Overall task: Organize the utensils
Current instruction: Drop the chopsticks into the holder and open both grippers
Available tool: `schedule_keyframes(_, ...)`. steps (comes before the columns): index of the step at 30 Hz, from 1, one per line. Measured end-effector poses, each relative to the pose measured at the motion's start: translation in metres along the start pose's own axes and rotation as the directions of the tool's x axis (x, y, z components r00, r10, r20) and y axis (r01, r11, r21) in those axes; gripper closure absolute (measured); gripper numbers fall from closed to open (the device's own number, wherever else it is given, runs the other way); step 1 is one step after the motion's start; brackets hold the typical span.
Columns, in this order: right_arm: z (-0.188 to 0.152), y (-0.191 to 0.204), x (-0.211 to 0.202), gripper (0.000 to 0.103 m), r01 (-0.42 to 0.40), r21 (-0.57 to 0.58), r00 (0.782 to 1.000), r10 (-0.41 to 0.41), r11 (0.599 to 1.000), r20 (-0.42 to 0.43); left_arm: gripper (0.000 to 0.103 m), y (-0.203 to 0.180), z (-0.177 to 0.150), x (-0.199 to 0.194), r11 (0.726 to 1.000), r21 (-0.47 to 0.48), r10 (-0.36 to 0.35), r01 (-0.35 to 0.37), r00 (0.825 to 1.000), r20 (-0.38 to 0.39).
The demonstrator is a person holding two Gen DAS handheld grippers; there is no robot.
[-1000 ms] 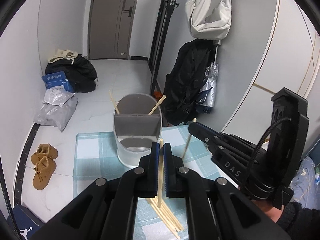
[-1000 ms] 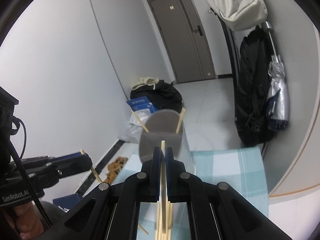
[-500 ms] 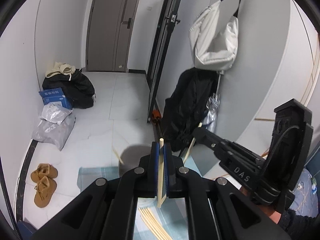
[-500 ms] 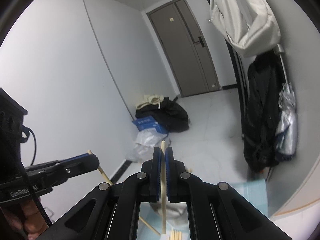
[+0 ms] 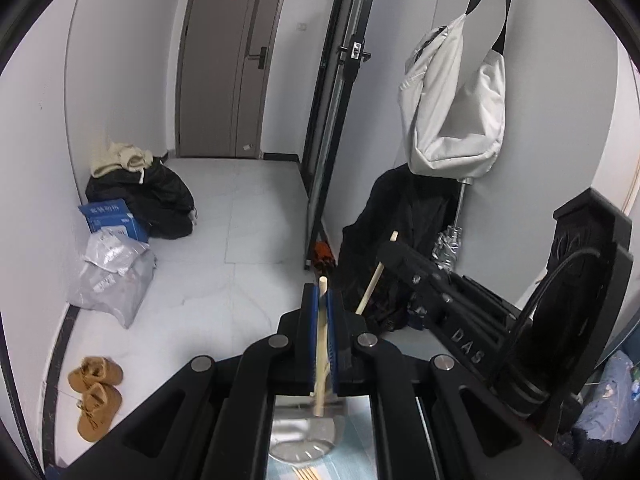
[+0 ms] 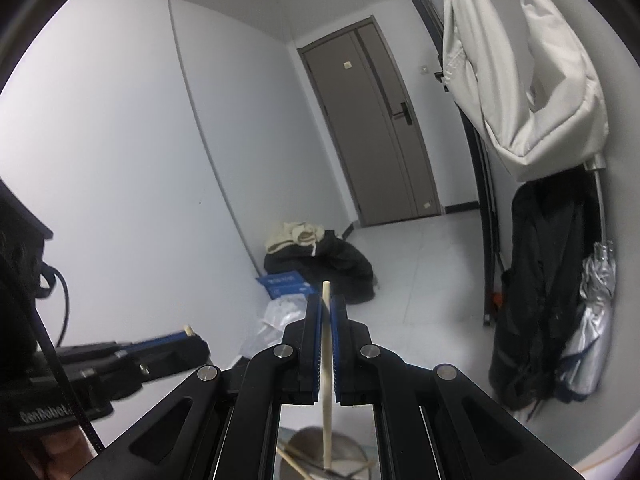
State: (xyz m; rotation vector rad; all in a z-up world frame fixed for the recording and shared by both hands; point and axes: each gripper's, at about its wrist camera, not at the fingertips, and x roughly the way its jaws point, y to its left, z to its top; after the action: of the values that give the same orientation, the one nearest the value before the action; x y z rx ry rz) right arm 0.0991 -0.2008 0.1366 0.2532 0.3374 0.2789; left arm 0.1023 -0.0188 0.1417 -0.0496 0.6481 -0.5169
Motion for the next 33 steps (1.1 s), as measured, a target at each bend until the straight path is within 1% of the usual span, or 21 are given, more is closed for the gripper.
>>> schedule_keyframes(1,-0.001,-0.001,0.002,0.099,0.003,-0.001,1.000,-0.003,1.000,-0.001,0.101,0.000,0.001,0.002,1.000,0.005,-0.006,0.006,1.000,-0.002)
schedule_keyframes(5,-0.006,-0.009,0.014,0.099,0.011,0.005,1.000,-0.011,1.000,-0.010,0.101,0.003,0.001,0.011,0.999,0.027,0.024,-0.024,1.000,0.007)
schedule_keyframes(7,-0.010,-0.013,0.017,0.099,0.016,0.008,1.000,-0.016,1.000,-0.015,0.101,0.006,0.001,0.016,0.999,0.020,0.030,-0.030,0.999,0.015)
schedule_keyframes(10,-0.018,-0.017,0.020,0.099,0.017,0.008,1.000,-0.017,1.000,-0.023,0.101,0.012,-0.003,0.026,0.999,0.013,0.045,-0.045,0.999,0.002)
schedule_keyframes(15,-0.031,-0.014,0.024,0.099,0.008,-0.030,0.999,-0.009,1.000,-0.039,0.101,0.005,-0.015,0.037,0.996,0.073,0.051,-0.050,0.998,-0.021)
schedule_keyframes(17,-0.039,-0.012,0.023,0.099,0.002,-0.051,0.999,-0.005,0.999,-0.041,0.101,0.005,-0.018,0.040,0.995,0.078,0.059,-0.057,0.998,-0.026)
schedule_keyframes(21,-0.051,-0.012,0.024,0.099,0.012,-0.061,0.998,-0.016,0.998,-0.067,0.101,0.013,-0.023,0.044,0.999,0.025,0.043,-0.042,0.998,-0.054)
schedule_keyframes(24,-0.061,-0.015,0.020,0.099,0.015,-0.041,0.996,-0.019,0.999,-0.083,0.101,0.019,-0.027,0.046,0.998,-0.017,0.052,-0.053,0.997,-0.061)
schedule_keyframes(27,-0.064,-0.015,0.020,0.099,0.017,-0.024,0.994,-0.020,1.000,-0.111,0.101,0.021,-0.033,0.047,0.997,-0.041,0.060,-0.063,0.996,-0.059)
schedule_keyframes(30,-0.071,-0.016,0.023,0.099,0.004,-0.011,0.989,-0.005,1.000,-0.149,0.101,0.023,-0.038,0.050,0.996,-0.061,0.061,-0.065,0.995,-0.073)
schedule_keyframes(32,-0.076,-0.016,0.028,0.097,-0.002,-0.010,0.982,0.000,1.000,-0.186,0.101,0.025,-0.041,0.053,0.996,-0.071,0.040,-0.047,0.995,-0.096)
schedule_keyframes(33,-0.079,-0.017,0.030,0.097,-0.013,0.000,0.978,0.013,1.000,-0.206,0.101,0.026,-0.041,0.054,0.996,-0.075,0.047,-0.055,0.993,-0.111)
